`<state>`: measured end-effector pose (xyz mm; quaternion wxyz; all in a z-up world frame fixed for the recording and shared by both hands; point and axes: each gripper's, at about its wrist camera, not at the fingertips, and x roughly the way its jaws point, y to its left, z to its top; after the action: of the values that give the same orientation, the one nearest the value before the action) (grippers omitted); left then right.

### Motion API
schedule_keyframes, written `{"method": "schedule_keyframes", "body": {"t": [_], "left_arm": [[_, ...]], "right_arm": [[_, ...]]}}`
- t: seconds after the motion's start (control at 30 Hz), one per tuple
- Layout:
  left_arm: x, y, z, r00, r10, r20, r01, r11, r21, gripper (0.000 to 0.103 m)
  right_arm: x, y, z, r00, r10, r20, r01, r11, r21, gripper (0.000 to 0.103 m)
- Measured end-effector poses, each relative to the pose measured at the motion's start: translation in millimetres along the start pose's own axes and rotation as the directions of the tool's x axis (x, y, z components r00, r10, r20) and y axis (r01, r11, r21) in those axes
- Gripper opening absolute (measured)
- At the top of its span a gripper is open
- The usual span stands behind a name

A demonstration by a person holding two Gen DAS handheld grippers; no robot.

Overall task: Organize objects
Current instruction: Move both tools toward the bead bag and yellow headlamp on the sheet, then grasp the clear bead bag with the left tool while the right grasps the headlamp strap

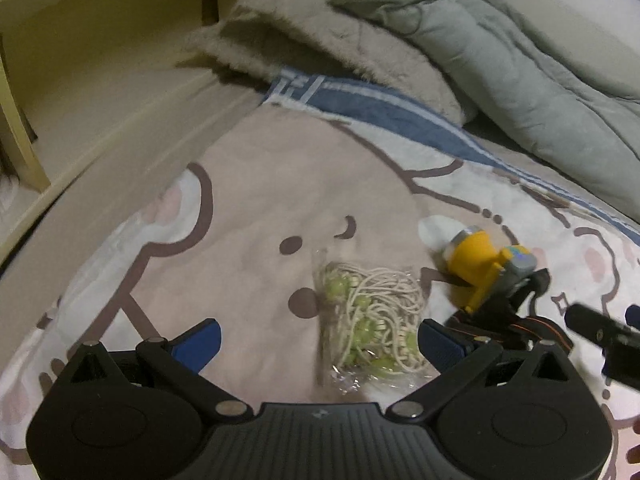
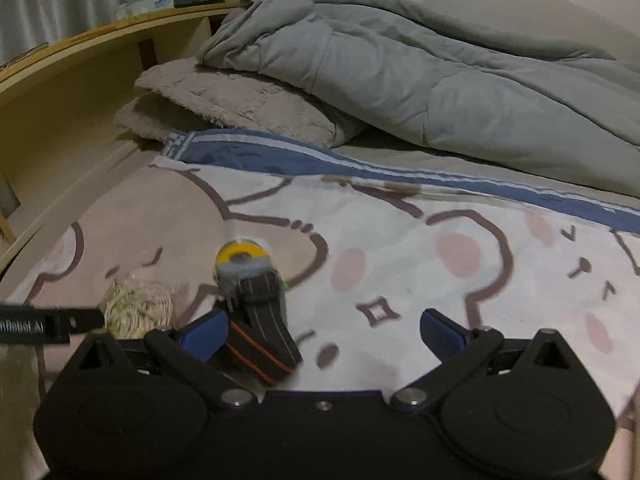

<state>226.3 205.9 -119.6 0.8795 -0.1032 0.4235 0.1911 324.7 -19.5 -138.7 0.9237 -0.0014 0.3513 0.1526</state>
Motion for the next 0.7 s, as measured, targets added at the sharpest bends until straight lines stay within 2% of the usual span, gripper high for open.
{"method": "schedule_keyframes", "body": {"t": [0.1, 0.2, 0.4, 0.43, 0.5, 0.57, 0.6, 0.63, 0.67, 0.7], "left_arm": [[11.1, 1.8, -0.2, 1.000, 0.016, -0.017, -0.016, 1.000, -0.008, 0.103], [20.1, 2.6, -0.6, 0.999, 0.029, -0.032, -0.029, 1.000, -0.011, 0.103], [31.4, -2.2, -3.6, 0.998, -0.014, -0.064, 0.013, 1.000, -0.014, 0.103], [32.2, -4.3, -4.0, 0.997, -0.017, -0.069, 0.016, 1.000, -0.011, 0.103], [32.4, -8.3, -4.6, 0.997, -0.021, -0.071, 0.021, 1.000, -0.002, 0.103], [32.3, -12.5, -5.1, 0.997, -0.015, -0.073, 0.016, 1.000, 0.009, 0.103], [32.5, -14.7, -5.4, 0.997, -0.008, -0.077, 0.009, 1.000, 0.017, 0.103], [33.1, -15.9, -5.6, 0.997, -0.006, -0.081, 0.007, 1.000, 0.023, 0.103], [33.0, -16.9, -6.3, 0.997, -0.008, -0.082, 0.010, 1.000, 0.026, 0.103], [32.9, -17.4, -6.7, 0.996, -0.011, -0.084, 0.013, 1.000, 0.025, 0.103]], "right_arm": [[10.5, 6.1, 1.0, 1.000, 0.005, 0.030, -0.006, 1.000, 0.013, 0.103], [23.5, 11.2, 0.0, 1.000, 0.016, 0.009, -0.016, 1.000, 0.019, 0.103], [45.2, 13.5, -6.5, 0.999, 0.017, -0.041, -0.015, 0.999, 0.047, 0.103], [47.7, 13.2, -8.0, 0.999, 0.022, -0.049, -0.020, 0.999, 0.049, 0.099], [51.7, 11.7, -10.2, 0.996, 0.039, -0.083, -0.034, 0.998, 0.059, 0.084], [54.3, 10.2, -10.8, 0.989, 0.066, -0.131, -0.056, 0.996, 0.073, 0.056], [54.6, 10.1, -11.5, 0.986, 0.083, -0.145, -0.072, 0.995, 0.076, 0.048], [53.9, 10.7, -11.4, 0.982, 0.101, -0.159, -0.091, 0.993, 0.072, 0.033], [52.0, 12.1, -11.0, 0.980, 0.112, -0.166, -0.103, 0.993, 0.061, 0.022], [48.2, 14.4, -10.5, 0.979, 0.111, -0.169, -0.105, 0.993, 0.044, 0.020]]}}
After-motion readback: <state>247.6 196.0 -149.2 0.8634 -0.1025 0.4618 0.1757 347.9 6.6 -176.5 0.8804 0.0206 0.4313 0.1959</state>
